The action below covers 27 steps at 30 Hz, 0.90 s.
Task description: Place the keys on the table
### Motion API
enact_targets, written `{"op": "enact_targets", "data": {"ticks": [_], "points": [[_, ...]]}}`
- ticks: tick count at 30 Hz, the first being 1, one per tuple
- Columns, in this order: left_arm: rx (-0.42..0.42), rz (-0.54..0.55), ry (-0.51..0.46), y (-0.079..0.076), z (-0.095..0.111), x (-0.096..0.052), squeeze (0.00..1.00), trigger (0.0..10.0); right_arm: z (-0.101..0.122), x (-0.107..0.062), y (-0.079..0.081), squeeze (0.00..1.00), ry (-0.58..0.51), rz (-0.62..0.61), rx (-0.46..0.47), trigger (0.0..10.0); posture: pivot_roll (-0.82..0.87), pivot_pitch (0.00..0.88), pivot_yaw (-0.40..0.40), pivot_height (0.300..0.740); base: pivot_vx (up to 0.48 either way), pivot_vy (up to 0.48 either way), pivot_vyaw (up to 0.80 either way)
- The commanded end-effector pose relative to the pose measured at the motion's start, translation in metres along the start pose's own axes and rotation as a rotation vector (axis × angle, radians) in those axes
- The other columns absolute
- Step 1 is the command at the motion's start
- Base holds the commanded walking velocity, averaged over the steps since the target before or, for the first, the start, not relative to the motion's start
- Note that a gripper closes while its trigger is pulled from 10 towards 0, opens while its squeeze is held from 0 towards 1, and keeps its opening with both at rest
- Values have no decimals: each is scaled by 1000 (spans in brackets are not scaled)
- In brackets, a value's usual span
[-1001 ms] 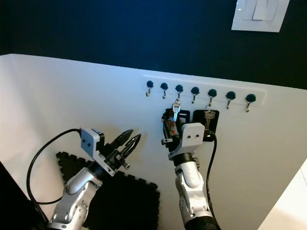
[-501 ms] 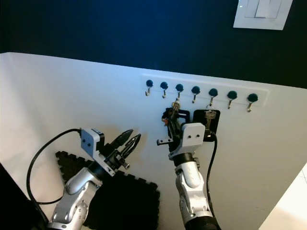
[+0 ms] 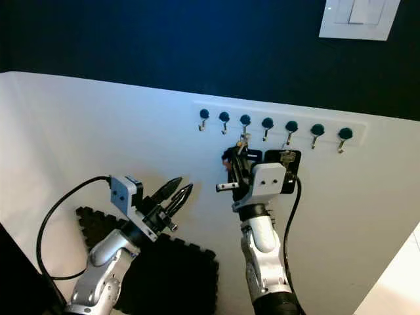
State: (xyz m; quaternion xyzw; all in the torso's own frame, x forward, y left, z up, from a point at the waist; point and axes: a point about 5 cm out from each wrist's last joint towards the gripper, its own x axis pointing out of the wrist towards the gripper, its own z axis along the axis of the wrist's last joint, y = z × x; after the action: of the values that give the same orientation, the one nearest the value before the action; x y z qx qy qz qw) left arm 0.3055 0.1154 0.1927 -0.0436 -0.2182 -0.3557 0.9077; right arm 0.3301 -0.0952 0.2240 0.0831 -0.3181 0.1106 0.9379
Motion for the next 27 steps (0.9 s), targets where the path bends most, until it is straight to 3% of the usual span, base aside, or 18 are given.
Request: {"op": "enact_targets", "data": {"ticks": [1, 21, 22, 24, 25, 27], "points": [[19, -7, 8, 2, 1, -1, 0, 10000, 12, 5, 3, 0, -70, 18, 1, 0, 26, 63, 9, 740, 0, 0, 0], [19, -3, 5, 3, 1, -2, 0, 10000, 25, 12, 20, 0, -133, 123, 5, 0, 25, 63, 6, 740, 0, 0, 0], [18, -5, 6, 2, 1, -2, 0, 10000, 21, 11, 20, 0, -105, 120, 1, 2863, 24, 63, 7, 740, 0, 0, 0], [18, -5, 7, 2, 1, -2, 0, 10000, 18, 10, 20, 0, -84, 117, -2, 2863, 24, 63, 7, 740, 0, 0, 0], [17, -7, 8, 2, 0, -2, 0, 10000, 6, 6, 17, 396, -18, 106, -37, 10000, 24, 62, 7, 740, 0, 0, 0], [17, -8, 8, 2, 0, -1, 0, 10000, 3, 4, 15, 396, 4, 98, -54, 10000, 24, 62, 7, 740, 0, 0, 0]]}}
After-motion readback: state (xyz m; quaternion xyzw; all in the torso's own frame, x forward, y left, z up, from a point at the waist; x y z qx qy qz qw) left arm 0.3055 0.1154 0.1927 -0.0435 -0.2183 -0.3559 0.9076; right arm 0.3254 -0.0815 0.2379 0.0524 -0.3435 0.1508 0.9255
